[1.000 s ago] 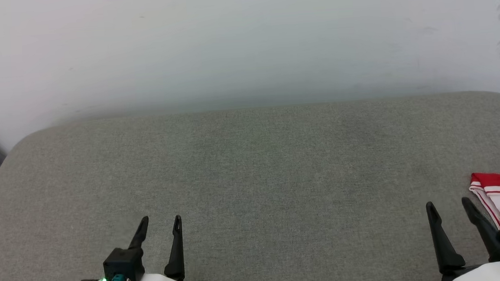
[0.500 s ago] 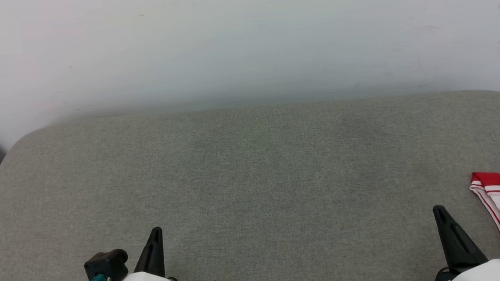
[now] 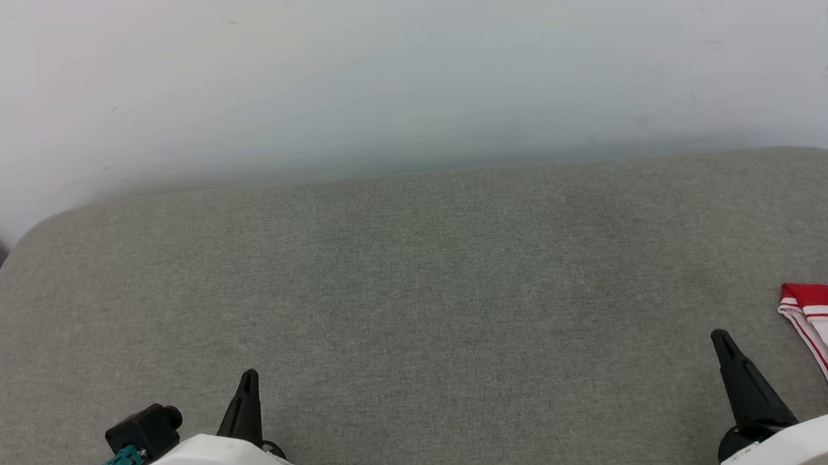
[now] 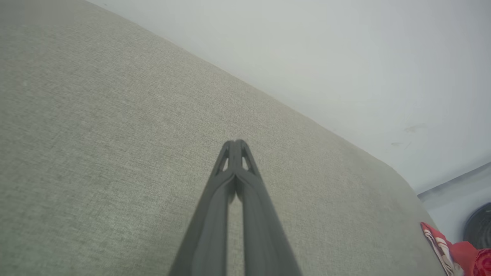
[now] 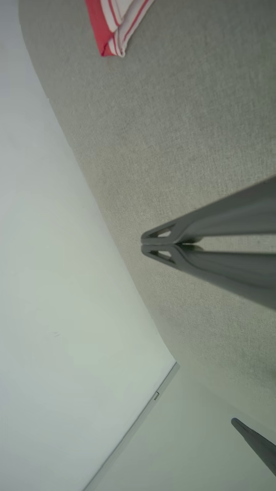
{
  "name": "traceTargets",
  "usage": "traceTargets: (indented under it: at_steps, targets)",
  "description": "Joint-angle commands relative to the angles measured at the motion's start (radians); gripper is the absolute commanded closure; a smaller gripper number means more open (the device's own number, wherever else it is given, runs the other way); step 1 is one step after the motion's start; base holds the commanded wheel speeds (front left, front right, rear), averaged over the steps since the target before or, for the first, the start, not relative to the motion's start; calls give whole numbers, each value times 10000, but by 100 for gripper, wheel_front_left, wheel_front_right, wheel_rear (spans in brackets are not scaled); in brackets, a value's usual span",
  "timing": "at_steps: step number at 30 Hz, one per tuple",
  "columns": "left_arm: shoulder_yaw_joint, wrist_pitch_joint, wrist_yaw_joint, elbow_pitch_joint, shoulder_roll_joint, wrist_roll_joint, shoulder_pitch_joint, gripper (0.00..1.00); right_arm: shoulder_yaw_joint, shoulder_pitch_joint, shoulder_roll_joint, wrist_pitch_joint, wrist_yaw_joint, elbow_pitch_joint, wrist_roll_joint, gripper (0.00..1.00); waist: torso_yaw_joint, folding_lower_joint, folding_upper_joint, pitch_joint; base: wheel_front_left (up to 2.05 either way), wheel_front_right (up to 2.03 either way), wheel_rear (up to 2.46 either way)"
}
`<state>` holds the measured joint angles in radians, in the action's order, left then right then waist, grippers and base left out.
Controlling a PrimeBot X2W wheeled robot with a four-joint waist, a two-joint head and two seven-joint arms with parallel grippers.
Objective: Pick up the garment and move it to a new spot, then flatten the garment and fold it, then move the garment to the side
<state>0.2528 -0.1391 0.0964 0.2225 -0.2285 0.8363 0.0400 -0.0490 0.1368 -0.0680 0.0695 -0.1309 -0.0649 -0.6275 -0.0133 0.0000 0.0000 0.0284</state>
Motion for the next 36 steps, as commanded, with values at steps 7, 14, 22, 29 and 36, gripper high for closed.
traceTargets:
  at_steps: [7, 14, 22, 29, 36]
  targets:
    - [-480, 287, -313, -80, 174, 996, 347, 100, 14, -562, -130, -68, 0, 257, -1315, 100, 9, 0, 0, -23, 0, 0, 0]
    - [-768, 491, -502, -64, 318, 1659, 386, 100, 10, -749, -146, -69, 0, 524, -2175, 100, 18, 0, 0, -43, 0, 0, 0]
    - [-1131, 735, -738, -36, 489, 2483, 440, 100, -3, -973, -161, -63, 1, 857, -3248, 100, 29, 0, 0, -69, 0, 0, 0]
    - [-1427, 941, -927, -8, 641, 3150, 469, 100, -21, -1168, -167, -52, 1, 1129, -4108, 100, 38, 0, 0, -92, 0, 0, 0]
    - [-1706, 1136, -1110, 19, 770, 3771, 506, 100, -43, -1346, -169, -33, 1, 1386, -4915, 100, 48, 0, 0, -114, 0, 0, 0]
